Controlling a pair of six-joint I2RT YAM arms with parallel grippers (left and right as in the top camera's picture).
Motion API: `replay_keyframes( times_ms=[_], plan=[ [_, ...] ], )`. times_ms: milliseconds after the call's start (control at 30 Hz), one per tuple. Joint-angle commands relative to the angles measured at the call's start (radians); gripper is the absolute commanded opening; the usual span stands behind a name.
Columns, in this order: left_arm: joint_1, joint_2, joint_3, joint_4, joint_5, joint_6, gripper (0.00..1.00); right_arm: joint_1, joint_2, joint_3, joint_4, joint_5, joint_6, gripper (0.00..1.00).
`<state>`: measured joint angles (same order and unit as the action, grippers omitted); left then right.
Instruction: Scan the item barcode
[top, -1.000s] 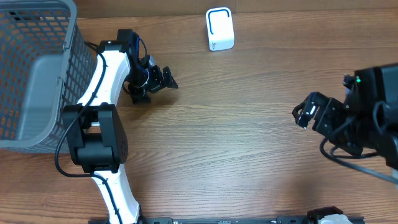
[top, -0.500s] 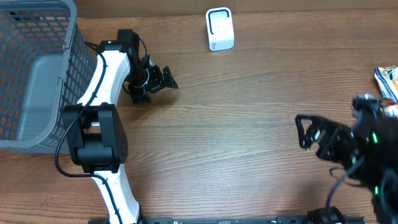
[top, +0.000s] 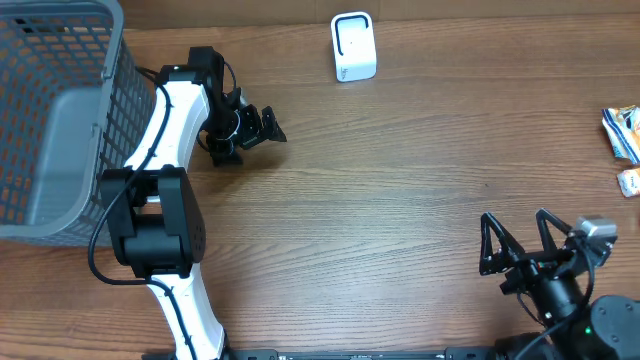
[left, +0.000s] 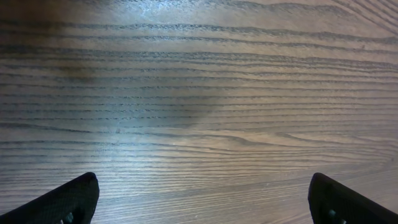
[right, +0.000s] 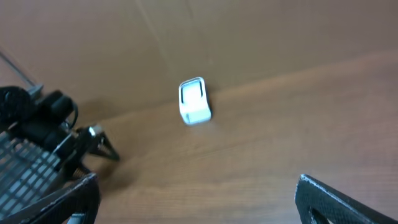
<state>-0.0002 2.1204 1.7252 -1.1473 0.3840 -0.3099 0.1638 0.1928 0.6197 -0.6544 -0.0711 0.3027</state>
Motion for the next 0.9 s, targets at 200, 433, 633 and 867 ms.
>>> replay_keyframes(
  times_ms=[200, 433, 633, 867],
  plan=[
    [0.000, -0.008, 0.013, 0.000, -0.003, 0.018, 1.00, -0.031, -0.158, -0.251, 0.196, 0.018, -0.050, 1.00],
    [0.000, -0.008, 0.013, 0.000, -0.003, 0.018, 0.99, -0.036, -0.190, -0.414, 0.425, -0.002, -0.049, 1.00],
    [0.000, -0.008, 0.013, 0.000, -0.003, 0.018, 1.00, -0.070, -0.190, -0.511, 0.598, -0.027, -0.049, 1.00],
    [0.000, -0.008, 0.013, 0.000, -0.003, 0.018, 1.00, -0.106, -0.190, -0.587, 0.719, -0.027, -0.050, 1.00]
  ],
)
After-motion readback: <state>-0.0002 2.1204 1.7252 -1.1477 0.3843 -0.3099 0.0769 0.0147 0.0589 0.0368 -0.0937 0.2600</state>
